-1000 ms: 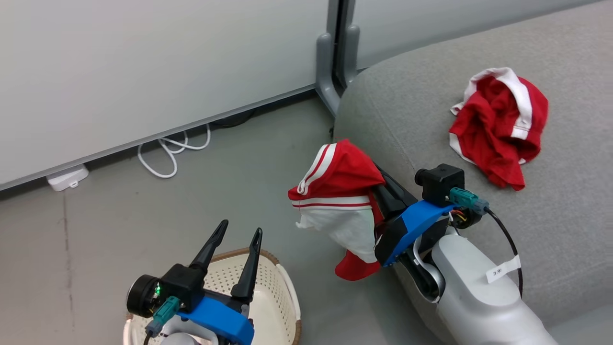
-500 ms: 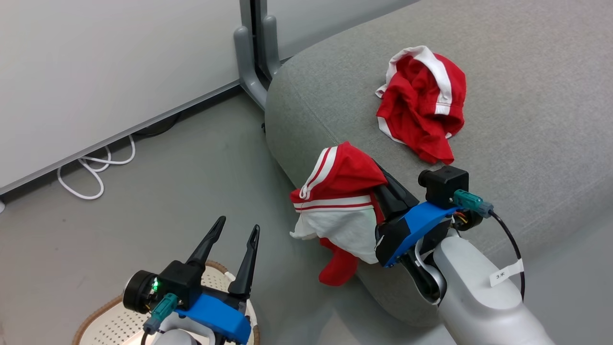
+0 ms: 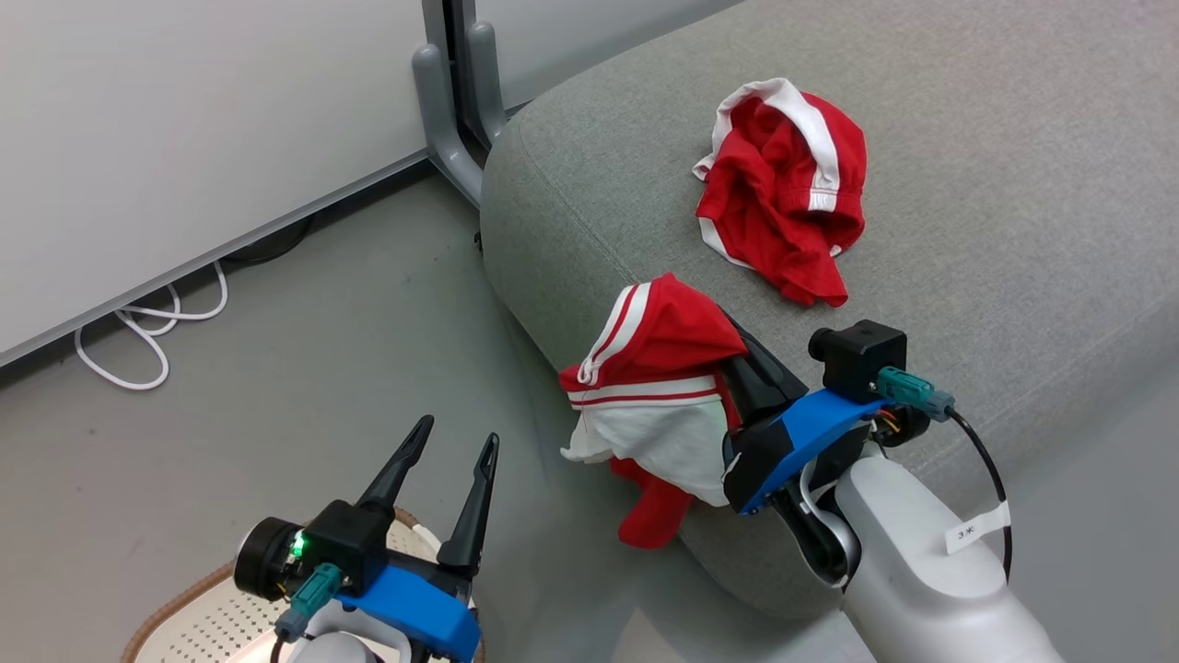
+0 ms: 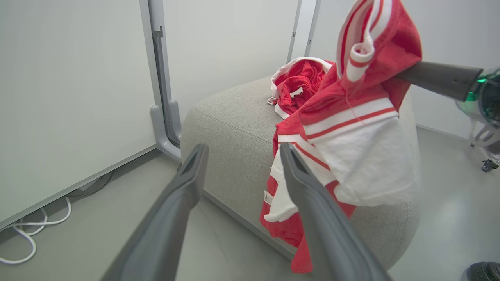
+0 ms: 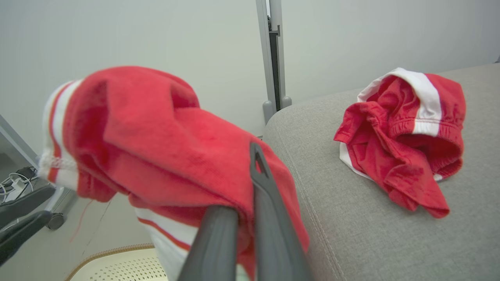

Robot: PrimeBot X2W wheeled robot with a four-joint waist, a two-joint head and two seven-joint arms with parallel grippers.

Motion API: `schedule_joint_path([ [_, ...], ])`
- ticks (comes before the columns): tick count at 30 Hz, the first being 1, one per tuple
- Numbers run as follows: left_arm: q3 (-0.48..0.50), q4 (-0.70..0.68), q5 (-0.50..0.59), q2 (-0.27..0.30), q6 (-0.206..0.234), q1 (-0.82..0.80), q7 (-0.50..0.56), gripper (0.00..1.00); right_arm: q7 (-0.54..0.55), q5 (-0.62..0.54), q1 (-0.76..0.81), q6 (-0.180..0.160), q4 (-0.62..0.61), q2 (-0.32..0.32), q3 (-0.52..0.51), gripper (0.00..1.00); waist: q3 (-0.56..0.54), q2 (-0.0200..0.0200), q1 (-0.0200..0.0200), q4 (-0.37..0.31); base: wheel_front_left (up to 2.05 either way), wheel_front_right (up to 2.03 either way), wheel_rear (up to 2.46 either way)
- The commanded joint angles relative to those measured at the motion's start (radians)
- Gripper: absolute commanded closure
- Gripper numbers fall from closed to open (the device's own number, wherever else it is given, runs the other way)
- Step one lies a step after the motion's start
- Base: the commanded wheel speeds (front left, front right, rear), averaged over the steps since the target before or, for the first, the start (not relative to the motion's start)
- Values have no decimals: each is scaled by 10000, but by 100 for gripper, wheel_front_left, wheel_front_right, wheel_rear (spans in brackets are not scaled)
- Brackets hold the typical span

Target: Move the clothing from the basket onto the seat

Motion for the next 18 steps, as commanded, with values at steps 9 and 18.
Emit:
schedule_joint_path([
  [9, 12, -140, 61, 119, -17, -172, -29, 0, -39, -316, -373, 1, -4, 18, -369, 100, 166, 0, 0, 175, 0, 0, 0],
  [18, 185, -460, 216, 389, -17, -407, -29, 0, -9, -777, -2513, 1, 316, -544, -1397, 100, 802, 0, 0, 205, 0, 0, 0],
])
